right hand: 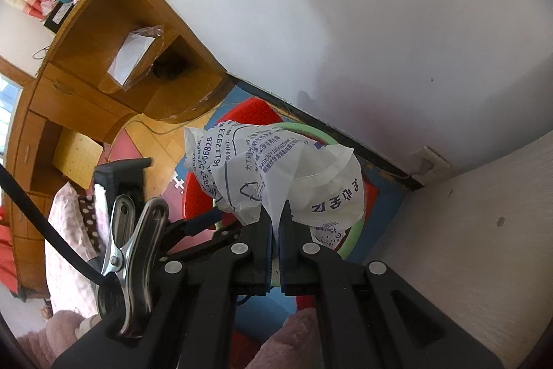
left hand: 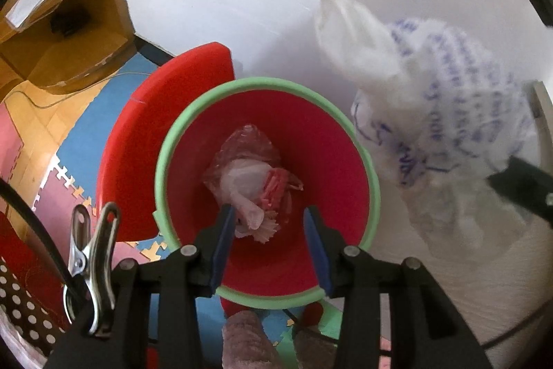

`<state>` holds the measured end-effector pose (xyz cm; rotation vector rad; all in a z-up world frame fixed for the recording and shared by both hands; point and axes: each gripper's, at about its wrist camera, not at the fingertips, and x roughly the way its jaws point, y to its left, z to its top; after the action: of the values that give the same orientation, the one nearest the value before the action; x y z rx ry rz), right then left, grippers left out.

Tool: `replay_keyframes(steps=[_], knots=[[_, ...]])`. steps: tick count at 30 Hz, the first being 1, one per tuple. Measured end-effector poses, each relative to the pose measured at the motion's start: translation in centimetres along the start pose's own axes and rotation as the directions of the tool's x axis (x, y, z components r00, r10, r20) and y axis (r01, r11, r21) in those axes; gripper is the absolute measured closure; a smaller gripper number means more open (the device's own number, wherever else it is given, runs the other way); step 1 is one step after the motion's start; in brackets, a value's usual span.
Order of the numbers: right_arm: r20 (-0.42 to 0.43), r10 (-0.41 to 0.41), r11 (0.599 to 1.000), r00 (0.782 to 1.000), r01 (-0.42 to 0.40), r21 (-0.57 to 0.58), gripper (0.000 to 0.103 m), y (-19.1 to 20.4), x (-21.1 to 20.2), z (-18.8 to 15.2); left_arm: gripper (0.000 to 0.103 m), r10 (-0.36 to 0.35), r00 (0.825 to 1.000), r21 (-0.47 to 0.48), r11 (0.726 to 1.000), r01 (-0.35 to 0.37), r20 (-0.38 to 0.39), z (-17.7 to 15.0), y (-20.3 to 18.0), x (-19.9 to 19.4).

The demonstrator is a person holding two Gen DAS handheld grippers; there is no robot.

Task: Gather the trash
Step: 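Open the left tool to drop the sponge cloth while the right tool drops the paper bag, then move both open tools back toward the clutter on the bed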

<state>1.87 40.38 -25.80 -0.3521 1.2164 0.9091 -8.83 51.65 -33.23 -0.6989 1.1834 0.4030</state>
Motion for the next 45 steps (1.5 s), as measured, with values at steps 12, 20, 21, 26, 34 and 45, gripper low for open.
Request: replay_keyframes(steps=[12,20,21,26,34,45], knots=[[-0.062,-0.022,1.0,0.998,0.022,0.008,0.099,0.2,4.3,0.3,0.06,0.025,1.0,-0.04,0.999,-0.025,0.0,-0.6,2.1,-1.6],[-0.079,-0.017,1.0,0.997,0.018,0.012,0.091,0.2,5.6,0.1,0.06,0.037,0.999,-0.033,0.999,-0.036,0.005,-0.7,2.0,-2.1],[-0.078,-0.015,1.0,0.997,0.016,0.015,0.09,0.2,5.6,0.0,0.06,0.036,0.999,-0.034,0.999,-0.035,0.006,-0.7,2.0,-2.1],[-0.078,-0.013,1.0,0.997,0.014,0.023,0.084,0.4,5.6,-0.2,0.06,0.035,0.999,-0.025,0.999,-0.035,0.013,-0.8,1.8,-2.4],[-0.056,-0.016,1.0,0.998,0.017,0.019,0.081,1.1,4.4,-0.7,0.06,0.028,0.999,-0.017,0.999,-0.027,0.026,-1.0,1.5,-3.7],[0.009,-0.03,0.999,1.0,0.03,0.014,0.08,1.9,0.6,-3.2,0.06,0.03,0.998,0.017,0.999,-0.031,0.055,-1.5,0.5,-6.7]])
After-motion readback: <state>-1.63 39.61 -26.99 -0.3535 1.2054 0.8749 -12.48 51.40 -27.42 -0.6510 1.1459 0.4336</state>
